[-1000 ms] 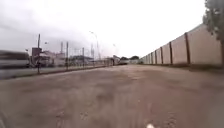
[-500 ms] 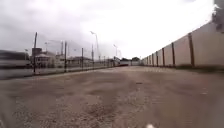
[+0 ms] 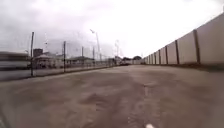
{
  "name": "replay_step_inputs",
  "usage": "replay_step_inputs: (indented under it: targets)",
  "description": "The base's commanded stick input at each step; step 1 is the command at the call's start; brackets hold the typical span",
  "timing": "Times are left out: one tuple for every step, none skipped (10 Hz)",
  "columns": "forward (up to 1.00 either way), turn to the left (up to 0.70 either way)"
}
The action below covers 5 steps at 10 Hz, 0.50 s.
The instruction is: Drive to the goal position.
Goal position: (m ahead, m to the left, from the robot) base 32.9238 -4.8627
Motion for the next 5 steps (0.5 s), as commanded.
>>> replay_step_inputs:
  targets:
    - [1.0,0.0]
    - [1.0,0.0]
    - [1.0,0.0]
    - [1.0,0.0]
    - [1.0,0.0]
